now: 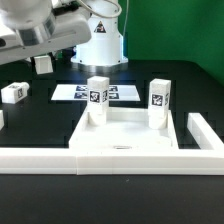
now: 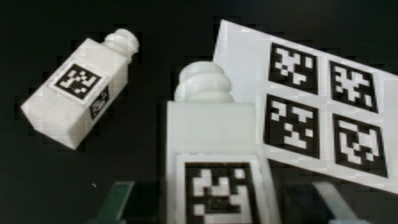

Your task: Assemble square table

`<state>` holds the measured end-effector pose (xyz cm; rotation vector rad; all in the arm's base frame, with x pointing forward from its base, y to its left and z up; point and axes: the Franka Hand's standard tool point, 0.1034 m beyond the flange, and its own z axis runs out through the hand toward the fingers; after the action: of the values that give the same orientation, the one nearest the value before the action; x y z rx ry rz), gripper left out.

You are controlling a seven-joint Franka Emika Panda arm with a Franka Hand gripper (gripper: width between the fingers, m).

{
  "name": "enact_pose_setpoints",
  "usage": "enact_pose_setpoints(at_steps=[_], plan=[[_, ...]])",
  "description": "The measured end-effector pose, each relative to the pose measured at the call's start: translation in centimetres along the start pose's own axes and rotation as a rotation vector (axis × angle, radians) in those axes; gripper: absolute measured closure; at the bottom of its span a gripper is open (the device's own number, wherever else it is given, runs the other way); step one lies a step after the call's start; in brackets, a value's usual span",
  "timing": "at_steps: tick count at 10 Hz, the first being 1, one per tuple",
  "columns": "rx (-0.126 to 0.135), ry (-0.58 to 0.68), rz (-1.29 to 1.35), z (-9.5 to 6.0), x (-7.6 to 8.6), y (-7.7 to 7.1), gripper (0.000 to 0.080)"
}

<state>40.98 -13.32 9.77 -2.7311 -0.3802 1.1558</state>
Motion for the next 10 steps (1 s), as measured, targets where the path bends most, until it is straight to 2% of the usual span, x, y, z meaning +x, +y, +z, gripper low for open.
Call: enact_pose_setpoints(at_steps=[1,2,3,4,5,6,10], plan=[[-0.008,0.075,0.000,-0.5,0.4,0.1,0.0509],[-0.019,0.124,-0.005,-3.2,0.5,-0.5,0.0509],[-0.038,0.203,-0.004,-7.5,0.9,-1.2,0.0509],[-0.044,0.270,0.010,-10.7,1.0,-2.7,0.0509],[-0.071,0.321,0.003,-12.1,1.0,-3.5,0.0509],[-0.087,0.383,-0.010,-12.0,1.2,-3.2,0.0509],[-0.123,0.640,0.005,-12.6,1.9,-2.5,0.0509]])
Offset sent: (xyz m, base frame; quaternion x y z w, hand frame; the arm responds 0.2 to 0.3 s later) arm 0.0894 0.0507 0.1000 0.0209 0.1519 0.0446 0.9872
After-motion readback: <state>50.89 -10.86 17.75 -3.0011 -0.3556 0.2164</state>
